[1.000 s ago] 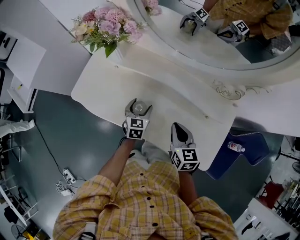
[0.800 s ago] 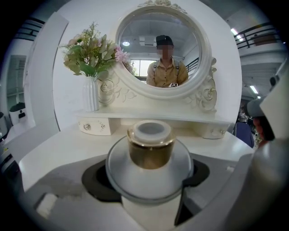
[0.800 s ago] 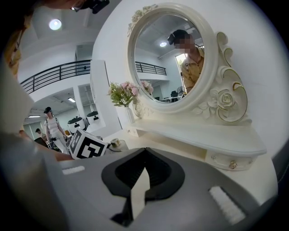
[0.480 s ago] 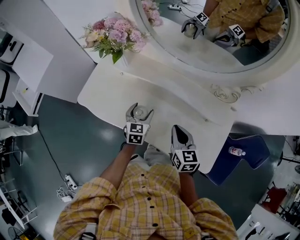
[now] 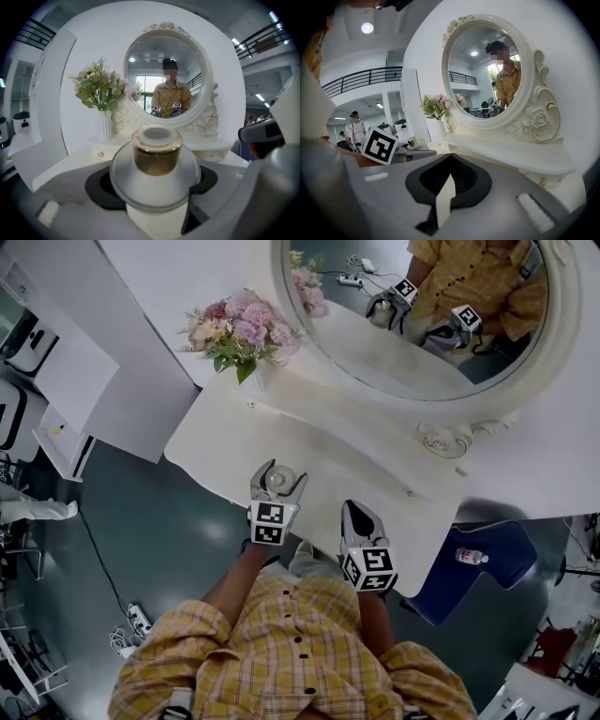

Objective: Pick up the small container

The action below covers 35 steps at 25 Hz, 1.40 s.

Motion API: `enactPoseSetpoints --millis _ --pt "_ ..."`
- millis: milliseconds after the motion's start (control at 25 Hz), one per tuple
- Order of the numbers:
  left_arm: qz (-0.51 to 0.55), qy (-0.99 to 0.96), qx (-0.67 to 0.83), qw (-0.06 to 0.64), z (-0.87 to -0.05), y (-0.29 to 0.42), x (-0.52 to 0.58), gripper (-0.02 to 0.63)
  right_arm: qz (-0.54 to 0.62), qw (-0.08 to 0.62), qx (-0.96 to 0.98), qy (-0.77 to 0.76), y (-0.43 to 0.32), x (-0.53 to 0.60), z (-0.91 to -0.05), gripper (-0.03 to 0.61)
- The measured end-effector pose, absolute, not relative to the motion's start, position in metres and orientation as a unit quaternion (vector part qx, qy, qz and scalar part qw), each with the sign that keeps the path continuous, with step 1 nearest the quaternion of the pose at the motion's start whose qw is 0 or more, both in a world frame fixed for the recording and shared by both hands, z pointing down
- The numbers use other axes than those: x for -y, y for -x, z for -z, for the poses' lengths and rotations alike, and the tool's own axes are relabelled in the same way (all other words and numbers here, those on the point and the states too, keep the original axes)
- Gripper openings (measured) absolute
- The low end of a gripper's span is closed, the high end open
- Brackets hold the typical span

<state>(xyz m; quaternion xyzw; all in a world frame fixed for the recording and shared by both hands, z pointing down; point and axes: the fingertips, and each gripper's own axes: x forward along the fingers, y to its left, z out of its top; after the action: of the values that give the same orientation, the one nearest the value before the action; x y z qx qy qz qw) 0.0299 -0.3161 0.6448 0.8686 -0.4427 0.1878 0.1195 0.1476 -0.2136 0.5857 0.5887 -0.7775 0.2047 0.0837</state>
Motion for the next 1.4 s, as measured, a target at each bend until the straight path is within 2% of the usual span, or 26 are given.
enactPoseSetpoints --millis 880,1400 --pt "-0.125 -0.888 0.438 0.065 -0.554 -0.021 0.297 0.347 -0.151 0.078 0.796 -0.581 -0.137 0.217 -0.533 -0.002" --pt "-0.096 -0.893 0.438 0.045 -0.525 -0.017 0.276 0.347 -0.145 0.050 0.808 -0.569 -0.132 0.210 -0.512 -0.002"
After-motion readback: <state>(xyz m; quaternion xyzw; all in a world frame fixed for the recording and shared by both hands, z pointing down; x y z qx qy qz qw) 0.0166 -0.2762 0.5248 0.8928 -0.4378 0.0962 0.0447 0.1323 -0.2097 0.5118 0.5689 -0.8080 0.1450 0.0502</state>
